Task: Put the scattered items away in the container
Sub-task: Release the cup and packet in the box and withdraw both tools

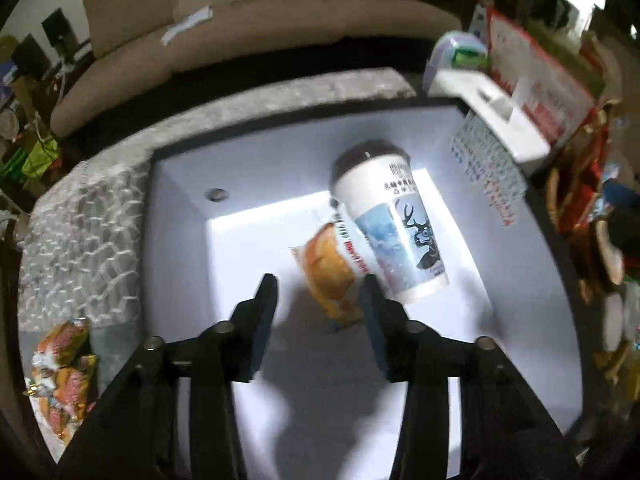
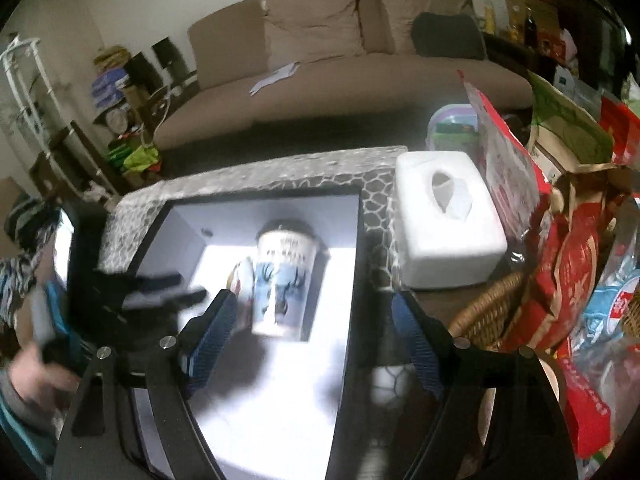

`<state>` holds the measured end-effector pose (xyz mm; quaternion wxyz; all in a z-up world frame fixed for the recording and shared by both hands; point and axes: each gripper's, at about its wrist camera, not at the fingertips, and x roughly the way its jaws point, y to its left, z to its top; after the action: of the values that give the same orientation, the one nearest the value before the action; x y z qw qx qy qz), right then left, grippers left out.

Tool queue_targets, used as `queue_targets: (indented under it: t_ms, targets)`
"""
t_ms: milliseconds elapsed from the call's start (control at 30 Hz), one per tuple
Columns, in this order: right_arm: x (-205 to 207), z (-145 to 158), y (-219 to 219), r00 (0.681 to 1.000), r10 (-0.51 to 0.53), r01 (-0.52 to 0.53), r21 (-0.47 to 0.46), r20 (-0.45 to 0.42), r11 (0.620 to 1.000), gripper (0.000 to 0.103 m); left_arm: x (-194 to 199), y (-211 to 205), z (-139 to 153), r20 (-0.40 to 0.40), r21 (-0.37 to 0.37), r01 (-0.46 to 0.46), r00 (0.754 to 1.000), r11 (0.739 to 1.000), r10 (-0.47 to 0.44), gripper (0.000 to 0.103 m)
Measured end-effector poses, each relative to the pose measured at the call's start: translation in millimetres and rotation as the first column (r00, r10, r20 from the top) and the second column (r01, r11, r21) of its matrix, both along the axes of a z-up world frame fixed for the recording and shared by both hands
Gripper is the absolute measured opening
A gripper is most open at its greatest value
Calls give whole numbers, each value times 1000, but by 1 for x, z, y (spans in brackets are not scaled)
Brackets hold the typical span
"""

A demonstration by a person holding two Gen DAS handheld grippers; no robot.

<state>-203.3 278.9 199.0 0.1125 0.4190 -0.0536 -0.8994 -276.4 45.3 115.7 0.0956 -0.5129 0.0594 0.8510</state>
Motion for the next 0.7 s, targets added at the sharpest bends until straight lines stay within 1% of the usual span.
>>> queue_targets:
  t_ms: [67,100,167,200,233,300,367,433,533,633,700]
  targets:
    - [7,0,-6,1000,11,-11,-8,4,1000,82,17,-20,21,-50,-11,-19,999,1000,19,47]
    - [11,1,-10,1000,23,-23,-16,2,1000,82,25,-30,29,-66,-3,-24,998,1000,24,47]
    - [19,4,-20,999,45,-45,-19,-5,999,81,50,-55,50,-100,51,-22,995,998,27,50]
    - [26,6,-26,998,60,-60,-19,-10,998,81,61,-68,58,-119,65,-24,992,998,31,57]
    - [32,9,-35,997,77,-78,-18,-12,997,81,69,-77,64,-141,70,-29,989,997,39,70]
    - [45,14,-53,993,113,-113,-16,-12,993,81,101,-101,76,-205,71,-58,976,996,72,86]
    - [55,18,-66,992,127,-127,-26,-11,992,81,131,-127,80,-240,60,-84,966,995,96,87]
    - [67,22,-77,991,131,-132,-43,-10,990,81,152,-148,79,-235,65,-107,965,992,119,87]
    - [87,26,-95,990,144,-144,-43,-4,989,81,191,-183,73,-231,99,-153,958,983,172,87]
    - [112,27,-117,986,169,-169,-43,-5,985,82,228,-217,59,-245,110,-198,944,974,219,89]
    - [128,25,-136,981,195,-195,-38,-3,980,82,250,-242,40,-246,97,-239,935,966,256,90]
